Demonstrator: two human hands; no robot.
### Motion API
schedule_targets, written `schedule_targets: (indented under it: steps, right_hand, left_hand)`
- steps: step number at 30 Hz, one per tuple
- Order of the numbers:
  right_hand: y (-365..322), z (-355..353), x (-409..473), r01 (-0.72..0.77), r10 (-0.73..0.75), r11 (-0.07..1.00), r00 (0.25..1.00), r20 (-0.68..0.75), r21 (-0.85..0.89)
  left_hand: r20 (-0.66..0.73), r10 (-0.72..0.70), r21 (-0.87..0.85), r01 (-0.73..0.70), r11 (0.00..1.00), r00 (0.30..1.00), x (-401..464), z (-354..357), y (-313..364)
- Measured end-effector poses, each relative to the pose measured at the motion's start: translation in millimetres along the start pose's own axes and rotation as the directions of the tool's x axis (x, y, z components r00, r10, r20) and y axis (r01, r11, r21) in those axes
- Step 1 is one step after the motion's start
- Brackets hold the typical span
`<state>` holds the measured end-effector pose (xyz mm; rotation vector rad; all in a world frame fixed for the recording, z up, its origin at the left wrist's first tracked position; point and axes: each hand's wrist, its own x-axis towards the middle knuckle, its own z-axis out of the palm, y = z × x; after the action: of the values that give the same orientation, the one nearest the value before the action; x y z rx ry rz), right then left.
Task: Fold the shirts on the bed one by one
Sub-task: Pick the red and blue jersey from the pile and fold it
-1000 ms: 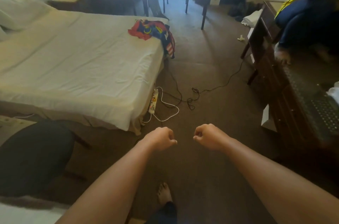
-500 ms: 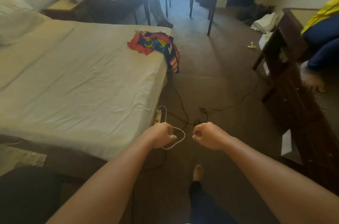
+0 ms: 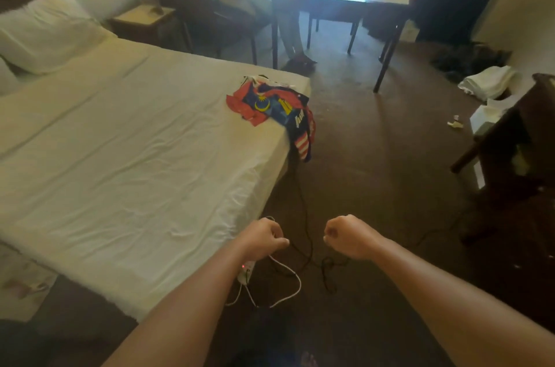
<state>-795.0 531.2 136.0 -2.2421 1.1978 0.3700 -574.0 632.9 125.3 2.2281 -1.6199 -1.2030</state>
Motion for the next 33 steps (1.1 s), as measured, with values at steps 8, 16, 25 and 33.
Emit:
schedule_targets:
  steps: [8,16,25,33]
  right_hand:
    - [-16.4,-64.0,148.0,0.113,-0.113,0.993,0.994,-0.002,-0.040]
    - [-55.5,-139.8,308.7,0.151,-0.149,0.986,0.988,0.042,-0.075]
    - [-113.9,-193.4,446.1,0.236,-0.210,0.953,0.967,0.147,-0.191]
    - [-138.1,-235.6,591.5,0.255,-0.215,0.939,0.959,0.182,-0.231]
  left_hand:
    - [-0.064,0.002,-0.088,-0.007,0.996,0.998,120.6,-89.7,-10.1]
    - [-0.125,-0.032,-0.134,0.015,0.991,0.992,232.4,-214.1,-41.1]
    - [-0.129,-0.087,-0.113,0.072,0.991,0.988,308.9,-316.7,-74.7]
    - [-0.128,-0.185,-0.070,0.177,0.982,0.974,404.6,-390.7,-108.0]
